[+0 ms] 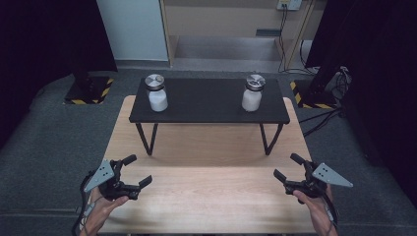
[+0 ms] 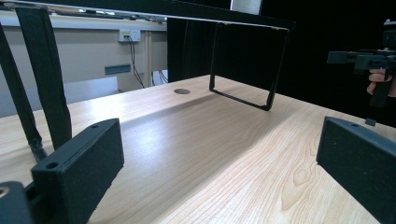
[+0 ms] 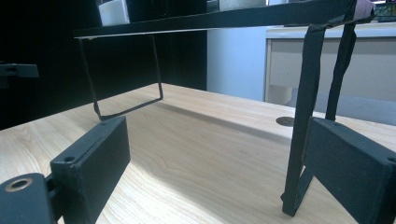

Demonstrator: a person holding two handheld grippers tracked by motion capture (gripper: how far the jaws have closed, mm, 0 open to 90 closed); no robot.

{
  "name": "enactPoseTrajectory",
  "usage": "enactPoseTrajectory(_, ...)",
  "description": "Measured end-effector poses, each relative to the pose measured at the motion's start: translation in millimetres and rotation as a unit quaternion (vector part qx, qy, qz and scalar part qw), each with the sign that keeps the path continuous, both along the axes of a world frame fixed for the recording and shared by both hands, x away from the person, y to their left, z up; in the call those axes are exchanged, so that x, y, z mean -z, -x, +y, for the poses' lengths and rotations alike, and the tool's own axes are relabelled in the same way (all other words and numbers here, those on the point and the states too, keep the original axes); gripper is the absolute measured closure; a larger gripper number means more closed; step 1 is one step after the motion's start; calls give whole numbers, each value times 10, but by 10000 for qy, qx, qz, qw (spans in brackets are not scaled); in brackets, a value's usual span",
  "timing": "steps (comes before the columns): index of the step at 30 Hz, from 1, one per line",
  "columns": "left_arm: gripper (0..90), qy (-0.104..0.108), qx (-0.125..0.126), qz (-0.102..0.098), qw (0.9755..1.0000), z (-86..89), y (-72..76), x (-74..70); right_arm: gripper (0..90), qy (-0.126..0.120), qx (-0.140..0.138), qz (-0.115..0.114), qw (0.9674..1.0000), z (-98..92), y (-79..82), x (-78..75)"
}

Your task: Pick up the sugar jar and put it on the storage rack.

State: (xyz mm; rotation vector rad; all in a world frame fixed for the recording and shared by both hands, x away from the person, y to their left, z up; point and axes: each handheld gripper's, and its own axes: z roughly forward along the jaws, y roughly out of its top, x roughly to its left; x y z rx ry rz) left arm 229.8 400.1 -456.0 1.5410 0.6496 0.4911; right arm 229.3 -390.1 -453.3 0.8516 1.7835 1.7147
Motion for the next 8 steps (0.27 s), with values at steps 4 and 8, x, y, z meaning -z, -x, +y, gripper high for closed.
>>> enactPoseTrajectory(4,0,-11,14,-1,10000,-3,-5,-1,79,19,-30,-1,10000,0,-3,1)
enactPoseTrajectory(8,0,-17,5,-10,10000,-2,-8,-5,79,13,-47,5,10000,0,-10,5)
